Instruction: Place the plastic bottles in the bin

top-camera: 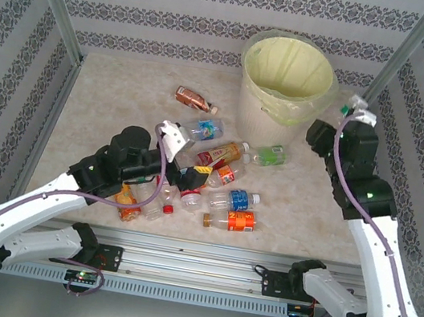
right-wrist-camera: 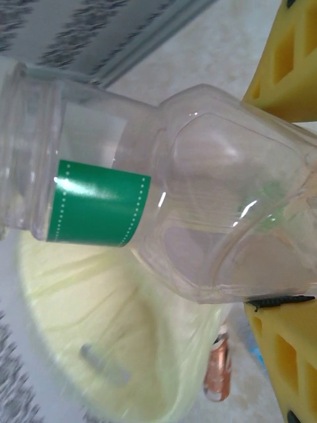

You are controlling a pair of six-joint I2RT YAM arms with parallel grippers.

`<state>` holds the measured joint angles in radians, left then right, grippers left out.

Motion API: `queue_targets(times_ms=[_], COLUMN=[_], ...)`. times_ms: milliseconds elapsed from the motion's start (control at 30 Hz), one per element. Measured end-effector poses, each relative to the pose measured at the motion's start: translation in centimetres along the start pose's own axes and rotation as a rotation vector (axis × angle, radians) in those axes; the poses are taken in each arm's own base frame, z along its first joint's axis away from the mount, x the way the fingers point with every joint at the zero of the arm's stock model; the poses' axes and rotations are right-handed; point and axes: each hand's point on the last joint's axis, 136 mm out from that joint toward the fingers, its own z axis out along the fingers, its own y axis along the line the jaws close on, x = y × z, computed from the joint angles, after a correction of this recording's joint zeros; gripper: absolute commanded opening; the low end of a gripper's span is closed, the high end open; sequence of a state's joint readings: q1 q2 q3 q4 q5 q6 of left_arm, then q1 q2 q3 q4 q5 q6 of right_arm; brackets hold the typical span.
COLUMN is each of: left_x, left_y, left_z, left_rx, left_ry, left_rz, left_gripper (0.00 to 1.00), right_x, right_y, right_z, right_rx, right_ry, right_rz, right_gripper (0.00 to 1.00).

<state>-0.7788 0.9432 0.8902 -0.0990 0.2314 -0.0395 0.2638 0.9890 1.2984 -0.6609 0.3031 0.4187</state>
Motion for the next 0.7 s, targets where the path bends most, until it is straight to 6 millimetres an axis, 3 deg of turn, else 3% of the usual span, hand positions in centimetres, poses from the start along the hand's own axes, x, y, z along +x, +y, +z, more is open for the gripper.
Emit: queue_targets(times_ms=[167,333,700], left_x=[-1.1,-2.2,-2.2], left_y=[0.1,0.2,0.4], left_z=[-0.8,-1.4,-1.4], left_rx=[-0.016,-0.020,-0.034], left_ry=[-0.062,-0.111,-0.114], left_rz=[0.001,-0.002,-0.002], left_gripper=[1.00,1.00,1.00], right_x=[-4.1,-6.9,-8.0], right_y=[2.9,5.8,11.5], right_z=[0.1,2.3,10.2], right_rx=[-0.023,-0.041,-0.154], right_ry=[-0.053,-0.066,0.054], right_rz=[-0.108,-0.197,-0.300], right_gripper=[0.60,0.59,0.59])
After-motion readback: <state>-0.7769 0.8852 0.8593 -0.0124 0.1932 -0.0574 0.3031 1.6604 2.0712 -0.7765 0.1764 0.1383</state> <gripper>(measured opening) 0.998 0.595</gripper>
